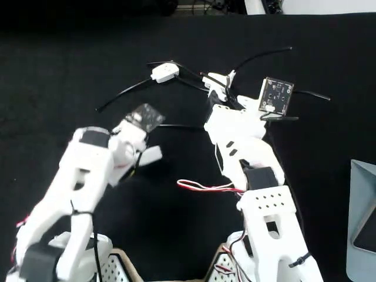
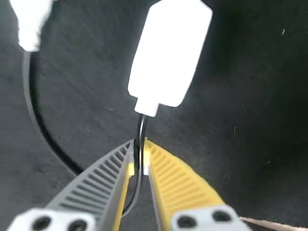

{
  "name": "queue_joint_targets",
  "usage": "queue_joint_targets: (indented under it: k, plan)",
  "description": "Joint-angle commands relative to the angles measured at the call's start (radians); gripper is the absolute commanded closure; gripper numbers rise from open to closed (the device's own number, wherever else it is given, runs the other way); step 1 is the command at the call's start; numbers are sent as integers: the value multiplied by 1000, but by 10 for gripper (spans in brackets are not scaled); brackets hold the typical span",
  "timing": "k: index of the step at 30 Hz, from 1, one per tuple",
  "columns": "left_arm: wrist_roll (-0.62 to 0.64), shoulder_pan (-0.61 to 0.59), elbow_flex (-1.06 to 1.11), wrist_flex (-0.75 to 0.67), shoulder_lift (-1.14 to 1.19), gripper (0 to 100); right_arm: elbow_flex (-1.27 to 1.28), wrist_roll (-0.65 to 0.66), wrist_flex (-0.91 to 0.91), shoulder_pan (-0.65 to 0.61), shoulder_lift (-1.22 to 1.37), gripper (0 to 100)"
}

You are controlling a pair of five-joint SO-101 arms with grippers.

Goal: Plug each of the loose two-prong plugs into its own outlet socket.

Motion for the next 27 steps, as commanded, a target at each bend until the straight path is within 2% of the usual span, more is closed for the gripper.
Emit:
queue_joint_targets:
  k: [1, 5, 7, 15, 20, 27]
  plan:
    - [14, 12, 120, -84, -124, 957, -4, -8, -20, 9, -22, 986]
    - [18, 7, 131, -35, -189, 789, -4, -8, -20, 9, -21, 986]
    - [68, 1, 117, -15, -233, 722, -2, -8, -20, 8, -21, 986]
    - [81, 31, 84, 6, -404, 711, -2, -8, -20, 8, -21, 986]
    - [84, 140, 97, -3, -408, 713, -2, -8, -20, 8, -21, 986]
    - [140, 272, 219, -201, -407, 715, -2, -8, -20, 8, -21, 986]
